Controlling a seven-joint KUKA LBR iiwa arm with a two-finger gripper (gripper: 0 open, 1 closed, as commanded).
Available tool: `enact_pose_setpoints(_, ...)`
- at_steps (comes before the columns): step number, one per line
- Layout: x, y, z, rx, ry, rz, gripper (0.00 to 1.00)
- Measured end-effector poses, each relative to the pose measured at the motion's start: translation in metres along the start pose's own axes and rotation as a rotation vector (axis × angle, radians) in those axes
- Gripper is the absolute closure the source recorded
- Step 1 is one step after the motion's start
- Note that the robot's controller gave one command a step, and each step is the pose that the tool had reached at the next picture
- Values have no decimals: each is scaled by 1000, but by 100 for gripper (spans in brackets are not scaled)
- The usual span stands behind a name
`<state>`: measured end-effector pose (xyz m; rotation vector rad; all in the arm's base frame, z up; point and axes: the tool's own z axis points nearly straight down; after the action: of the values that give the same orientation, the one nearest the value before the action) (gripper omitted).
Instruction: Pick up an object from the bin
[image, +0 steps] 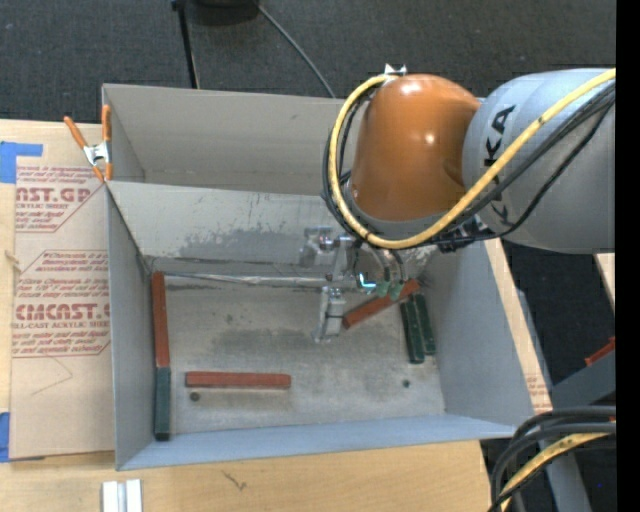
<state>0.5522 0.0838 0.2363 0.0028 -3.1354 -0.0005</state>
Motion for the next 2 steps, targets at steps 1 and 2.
enact_pose_setpoints(1, -2, -1, -5, -1, -8, 1, 0)
enact_pose_setpoints(2, 18, 30, 69, -2, -12, -27, 0)
